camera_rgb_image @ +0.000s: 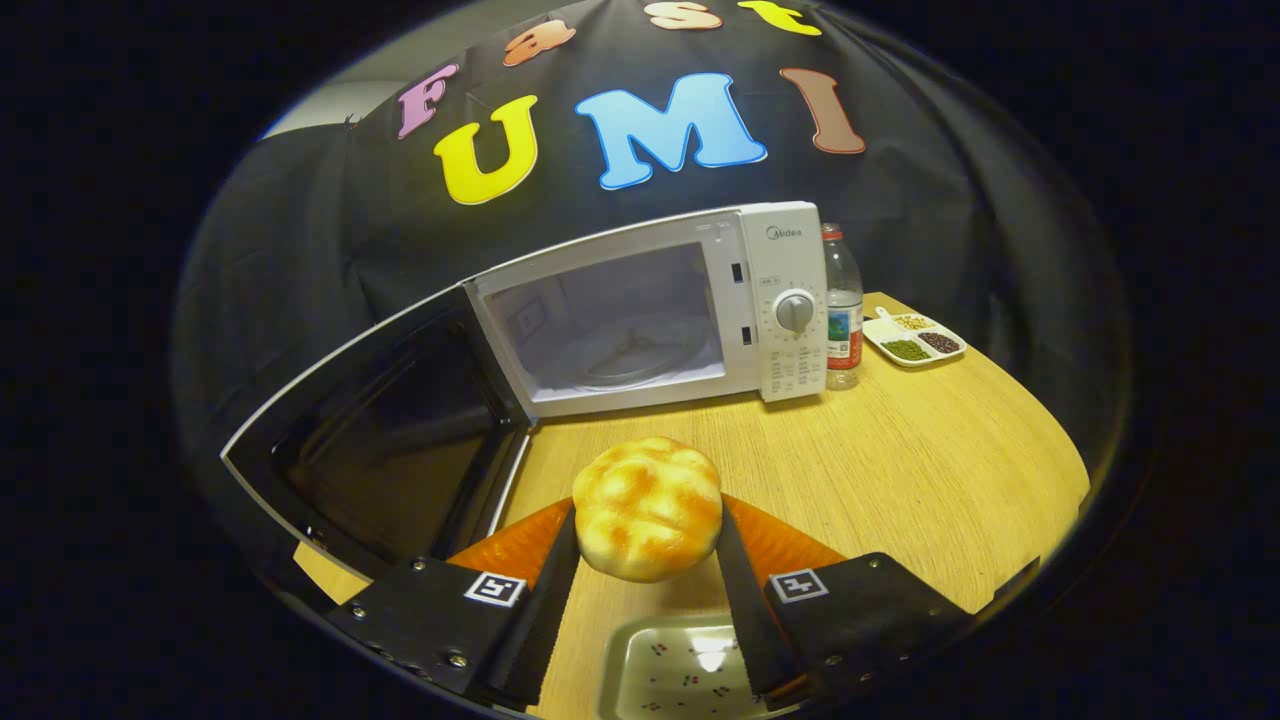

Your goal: Open the microwave, put the food inside, and close the microwave door.

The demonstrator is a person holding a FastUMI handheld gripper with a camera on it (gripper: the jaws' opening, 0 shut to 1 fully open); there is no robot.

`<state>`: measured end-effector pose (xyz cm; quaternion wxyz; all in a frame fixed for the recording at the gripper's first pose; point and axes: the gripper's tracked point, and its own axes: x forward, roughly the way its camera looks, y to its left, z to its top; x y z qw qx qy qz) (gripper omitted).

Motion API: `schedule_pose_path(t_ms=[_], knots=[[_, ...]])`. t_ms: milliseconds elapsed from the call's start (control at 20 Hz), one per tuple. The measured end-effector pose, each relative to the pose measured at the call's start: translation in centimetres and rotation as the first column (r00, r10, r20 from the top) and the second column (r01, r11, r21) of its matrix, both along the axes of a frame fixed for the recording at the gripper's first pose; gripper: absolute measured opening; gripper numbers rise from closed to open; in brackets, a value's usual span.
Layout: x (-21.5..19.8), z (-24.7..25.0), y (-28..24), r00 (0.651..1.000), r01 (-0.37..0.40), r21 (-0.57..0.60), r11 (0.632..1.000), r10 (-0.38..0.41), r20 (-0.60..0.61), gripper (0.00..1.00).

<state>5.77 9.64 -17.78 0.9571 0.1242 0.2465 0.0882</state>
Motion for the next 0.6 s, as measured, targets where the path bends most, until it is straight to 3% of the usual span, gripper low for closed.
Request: schedule_pose_path(t_ms=[600], knots=[[11.5, 2.1, 3.2, 0.999, -0.013, 0.193, 0.981, 0.003, 0.052, 0.74]])
